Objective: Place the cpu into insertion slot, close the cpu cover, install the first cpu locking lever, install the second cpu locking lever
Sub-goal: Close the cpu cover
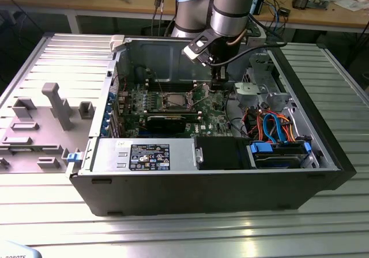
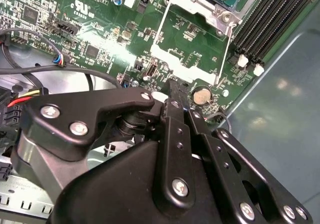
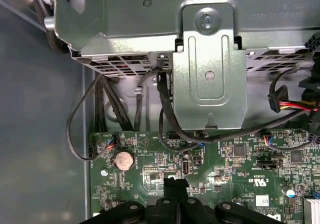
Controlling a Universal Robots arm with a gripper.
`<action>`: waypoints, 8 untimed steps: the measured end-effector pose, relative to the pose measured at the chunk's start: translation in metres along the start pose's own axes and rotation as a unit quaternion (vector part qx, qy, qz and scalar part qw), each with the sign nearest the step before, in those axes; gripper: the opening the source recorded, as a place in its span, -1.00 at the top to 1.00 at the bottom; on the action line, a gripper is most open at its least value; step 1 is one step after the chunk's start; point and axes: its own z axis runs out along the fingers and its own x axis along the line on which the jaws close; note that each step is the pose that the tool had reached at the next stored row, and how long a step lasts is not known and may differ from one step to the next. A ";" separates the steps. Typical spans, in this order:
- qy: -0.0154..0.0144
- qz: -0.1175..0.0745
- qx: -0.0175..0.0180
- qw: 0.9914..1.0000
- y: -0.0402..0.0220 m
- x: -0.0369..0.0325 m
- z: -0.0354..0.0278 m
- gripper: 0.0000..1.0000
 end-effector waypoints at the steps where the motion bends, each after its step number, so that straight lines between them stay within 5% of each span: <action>1: 0.000 0.000 0.000 1.000 0.0000 0.0000 0.0000 0.79; 2: 0.000 0.000 0.000 1.000 0.0001 0.0000 0.0000 0.79; 6: -0.010 0.000 0.000 1.000 0.0004 0.0024 0.0052 0.79; 8: -0.011 0.000 0.000 1.000 -0.0001 0.0026 0.0062 0.79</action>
